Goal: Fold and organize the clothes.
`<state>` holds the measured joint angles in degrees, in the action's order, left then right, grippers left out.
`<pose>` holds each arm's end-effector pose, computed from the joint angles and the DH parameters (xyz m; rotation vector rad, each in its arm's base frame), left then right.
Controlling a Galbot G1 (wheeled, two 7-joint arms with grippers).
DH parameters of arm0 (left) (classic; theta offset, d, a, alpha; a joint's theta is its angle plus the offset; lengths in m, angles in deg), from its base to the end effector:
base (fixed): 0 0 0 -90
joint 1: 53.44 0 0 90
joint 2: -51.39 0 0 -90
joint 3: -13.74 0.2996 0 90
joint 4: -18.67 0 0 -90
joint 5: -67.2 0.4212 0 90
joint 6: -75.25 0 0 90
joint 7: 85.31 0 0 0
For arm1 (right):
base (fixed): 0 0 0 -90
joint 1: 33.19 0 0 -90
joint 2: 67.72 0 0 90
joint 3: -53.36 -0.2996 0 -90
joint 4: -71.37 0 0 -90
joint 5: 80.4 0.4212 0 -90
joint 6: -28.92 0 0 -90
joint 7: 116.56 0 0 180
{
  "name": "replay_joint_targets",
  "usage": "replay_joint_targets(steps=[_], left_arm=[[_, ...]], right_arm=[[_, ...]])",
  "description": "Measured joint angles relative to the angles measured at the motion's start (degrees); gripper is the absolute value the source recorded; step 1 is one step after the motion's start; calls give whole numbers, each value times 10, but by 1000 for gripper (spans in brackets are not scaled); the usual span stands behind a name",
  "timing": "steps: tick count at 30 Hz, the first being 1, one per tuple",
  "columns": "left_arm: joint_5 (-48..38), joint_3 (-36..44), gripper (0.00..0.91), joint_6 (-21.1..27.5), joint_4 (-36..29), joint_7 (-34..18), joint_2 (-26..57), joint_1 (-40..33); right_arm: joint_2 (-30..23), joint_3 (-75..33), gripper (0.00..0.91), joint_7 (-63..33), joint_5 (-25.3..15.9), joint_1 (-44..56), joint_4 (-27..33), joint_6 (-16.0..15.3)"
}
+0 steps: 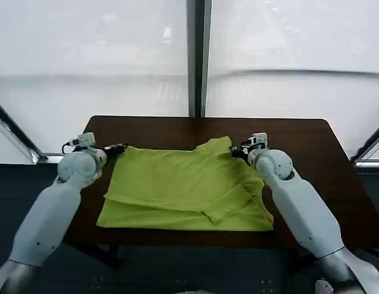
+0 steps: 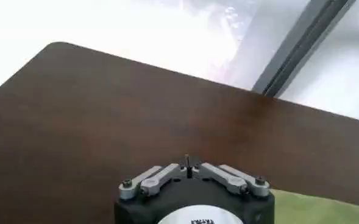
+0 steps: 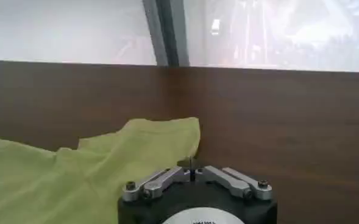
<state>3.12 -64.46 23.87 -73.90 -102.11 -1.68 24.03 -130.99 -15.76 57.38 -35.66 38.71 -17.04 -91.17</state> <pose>0.4620 0.0999 -0.1802 -0.1032 -2.4959 0.3547 0.4813 -0.0060 -0.2062 0.3816 -2.6603 -0.1929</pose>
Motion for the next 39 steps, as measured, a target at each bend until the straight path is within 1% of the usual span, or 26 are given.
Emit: replay_joint_targets(steps=[6, 13, 17, 21, 26, 30, 32, 35, 39], left_arm=[[-7, -18, 20, -3, -46, -3, 16, 36], [-16, -49, 10, -8, -108, -6, 37, 92], [-21, -70, 20, -7, -144, -10, 43, 123], [-27, -93, 10, -5, -174, -17, 47, 152], [-31, -121, 10, -2, -203, -21, 52, 182], [-34, -150, 10, 0, -224, -21, 58, 216], [-36, -164, 20, 0, -234, -20, 59, 236], [-36, -186, 10, 0, -250, -16, 55, 273], [-24, -214, 10, 0, -277, -8, 44, 330]], right_arm=[[11, -14, 0, 0, -1, 19, -29, 6], [33, -38, 0, 11, -2, 53, -81, 5], [51, -56, 0, 15, -1, 81, -120, 2], [68, -76, 0, 14, 0, 114, -169, -5], [96, -108, 0, 14, -2, 179, -234, -16], [115, -128, 0, 7, -11, 230, -276, -37], [122, -136, 0, 6, -15, 253, -291, -45], [131, -141, 0, 6, -25, 284, -314, -62], [136, -141, 0, 7, -40, 316, -332, -77]])
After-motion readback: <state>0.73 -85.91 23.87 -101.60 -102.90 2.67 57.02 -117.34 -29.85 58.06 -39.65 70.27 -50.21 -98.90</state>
